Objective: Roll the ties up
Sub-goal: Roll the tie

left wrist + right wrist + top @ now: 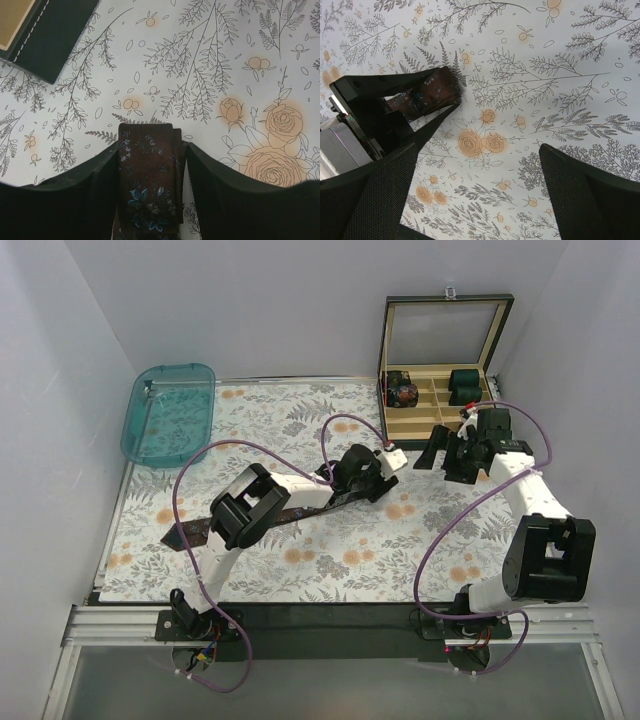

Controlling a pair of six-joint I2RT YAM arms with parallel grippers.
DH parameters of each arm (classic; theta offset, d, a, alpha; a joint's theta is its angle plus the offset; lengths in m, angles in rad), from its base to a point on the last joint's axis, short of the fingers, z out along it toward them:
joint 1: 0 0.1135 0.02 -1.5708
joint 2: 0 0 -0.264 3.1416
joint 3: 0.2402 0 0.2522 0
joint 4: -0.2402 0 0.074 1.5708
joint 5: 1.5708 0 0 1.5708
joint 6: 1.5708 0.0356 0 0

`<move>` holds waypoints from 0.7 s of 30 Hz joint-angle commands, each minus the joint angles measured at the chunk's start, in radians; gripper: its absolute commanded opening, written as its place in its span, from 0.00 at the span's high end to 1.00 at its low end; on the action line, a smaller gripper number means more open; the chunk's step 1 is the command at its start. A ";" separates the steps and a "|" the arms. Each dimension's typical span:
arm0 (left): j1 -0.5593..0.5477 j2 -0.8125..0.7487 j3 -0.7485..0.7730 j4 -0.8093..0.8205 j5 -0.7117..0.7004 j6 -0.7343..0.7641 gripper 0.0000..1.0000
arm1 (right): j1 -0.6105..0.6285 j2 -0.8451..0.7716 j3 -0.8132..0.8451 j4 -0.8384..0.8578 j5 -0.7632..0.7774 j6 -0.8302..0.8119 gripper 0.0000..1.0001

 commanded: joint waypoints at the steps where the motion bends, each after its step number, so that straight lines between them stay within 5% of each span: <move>1: -0.001 0.022 -0.023 -0.045 0.051 0.010 0.53 | -0.003 -0.019 -0.017 0.041 -0.035 -0.007 0.06; 11: 0.013 0.038 -0.047 -0.097 0.122 0.008 0.72 | -0.003 0.011 -0.061 0.098 -0.121 -0.014 0.10; 21: 0.024 0.003 -0.081 -0.110 0.191 -0.007 0.72 | -0.002 0.049 -0.095 0.138 -0.193 -0.030 0.16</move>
